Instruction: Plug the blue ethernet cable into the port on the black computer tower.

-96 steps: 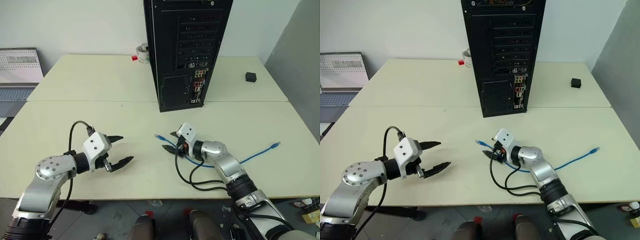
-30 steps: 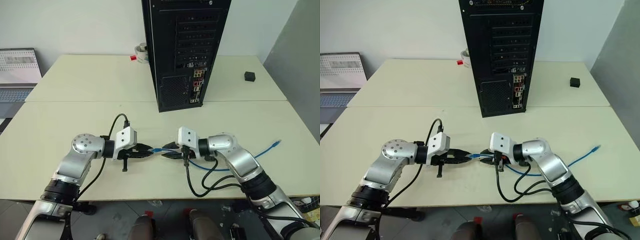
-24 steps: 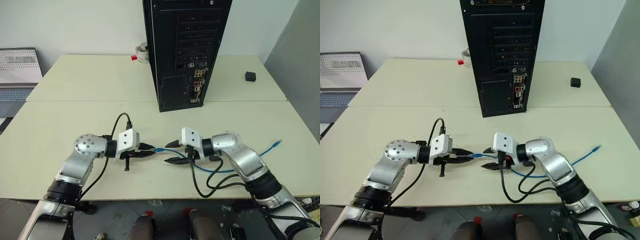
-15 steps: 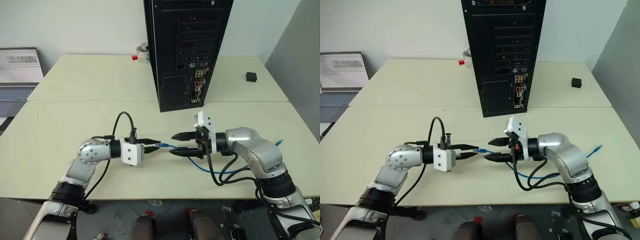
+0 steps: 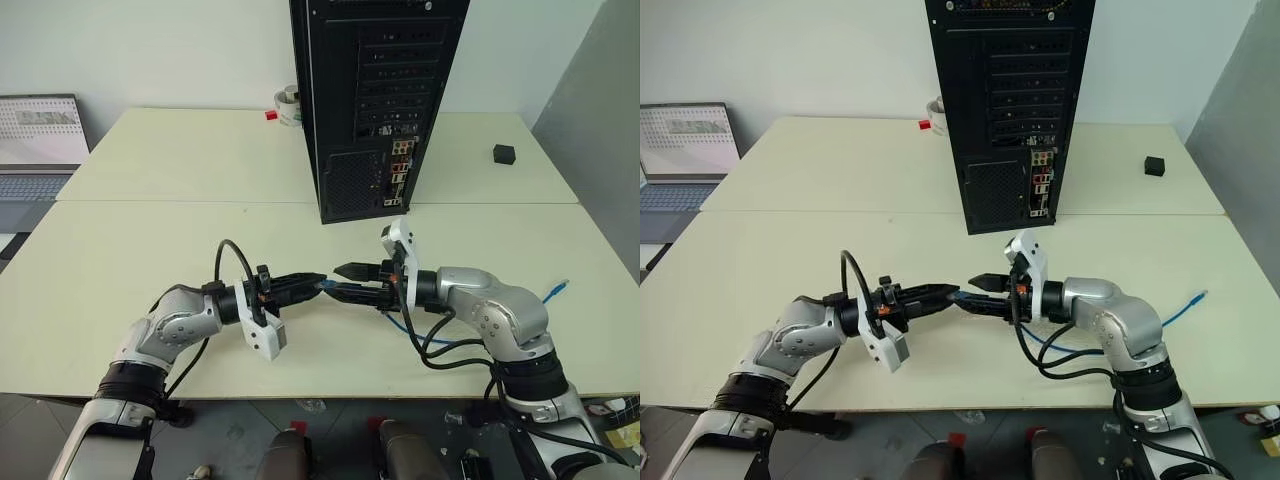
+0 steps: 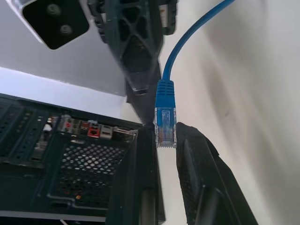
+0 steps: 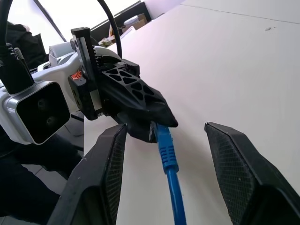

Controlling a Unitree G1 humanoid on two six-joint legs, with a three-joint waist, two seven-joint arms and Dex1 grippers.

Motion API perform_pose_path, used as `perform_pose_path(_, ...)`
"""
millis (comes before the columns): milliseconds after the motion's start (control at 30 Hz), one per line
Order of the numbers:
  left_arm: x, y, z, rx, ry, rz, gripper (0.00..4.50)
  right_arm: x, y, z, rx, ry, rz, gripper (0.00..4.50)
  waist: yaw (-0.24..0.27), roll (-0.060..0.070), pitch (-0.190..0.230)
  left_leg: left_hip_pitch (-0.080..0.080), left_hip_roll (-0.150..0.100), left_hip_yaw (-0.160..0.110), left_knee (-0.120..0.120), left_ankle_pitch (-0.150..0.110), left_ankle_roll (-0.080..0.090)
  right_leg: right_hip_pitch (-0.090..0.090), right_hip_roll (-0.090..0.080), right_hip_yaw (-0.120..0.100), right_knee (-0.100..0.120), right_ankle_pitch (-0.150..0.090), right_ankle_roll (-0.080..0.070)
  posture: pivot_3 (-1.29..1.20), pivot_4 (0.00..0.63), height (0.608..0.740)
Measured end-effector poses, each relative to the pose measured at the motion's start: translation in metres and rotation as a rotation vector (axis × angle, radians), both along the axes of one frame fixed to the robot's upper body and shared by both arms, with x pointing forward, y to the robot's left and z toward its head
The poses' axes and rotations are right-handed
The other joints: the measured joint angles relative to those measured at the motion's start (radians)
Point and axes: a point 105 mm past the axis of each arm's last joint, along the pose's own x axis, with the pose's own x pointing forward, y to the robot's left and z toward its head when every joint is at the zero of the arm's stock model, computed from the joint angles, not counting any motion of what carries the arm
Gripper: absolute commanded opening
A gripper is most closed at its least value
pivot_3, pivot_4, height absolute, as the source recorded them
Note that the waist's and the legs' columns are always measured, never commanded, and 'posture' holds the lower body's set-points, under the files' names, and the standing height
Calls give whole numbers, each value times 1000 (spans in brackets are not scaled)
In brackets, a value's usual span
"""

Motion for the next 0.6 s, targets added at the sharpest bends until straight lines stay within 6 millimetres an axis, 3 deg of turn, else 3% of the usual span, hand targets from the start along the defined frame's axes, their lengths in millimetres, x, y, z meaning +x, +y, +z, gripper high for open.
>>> perform_pose_path(133,4,2,5,-9,-31,16,277,1,1,-5,12,46,-4,2795,-1,0,0,0,0,0,0,0,0,0,0,0,0,0,0,0,150,740)
perform_pose_path(233,4,4,4,-9,-36,24,277,2,2,-4,29,59,-4,2350,-1,0,0,0,0,0,0,0,0,0,0,0,0,0,0,0,150,740)
perform_pose_path(467,4,5,3,-9,-43,25,277,6,3,-2,61,72,-29,648,0,0,0,0,0,0,0,0,0,0,0,0,0,0,0,0,150,740)
perform_pose_path(600,5,7,5,-14,-49,33,277,6,4,0,84,81,-23,10,-1,0,0,0,0,0,0,0,0,0,0,-1,0,0,0,0,150,740)
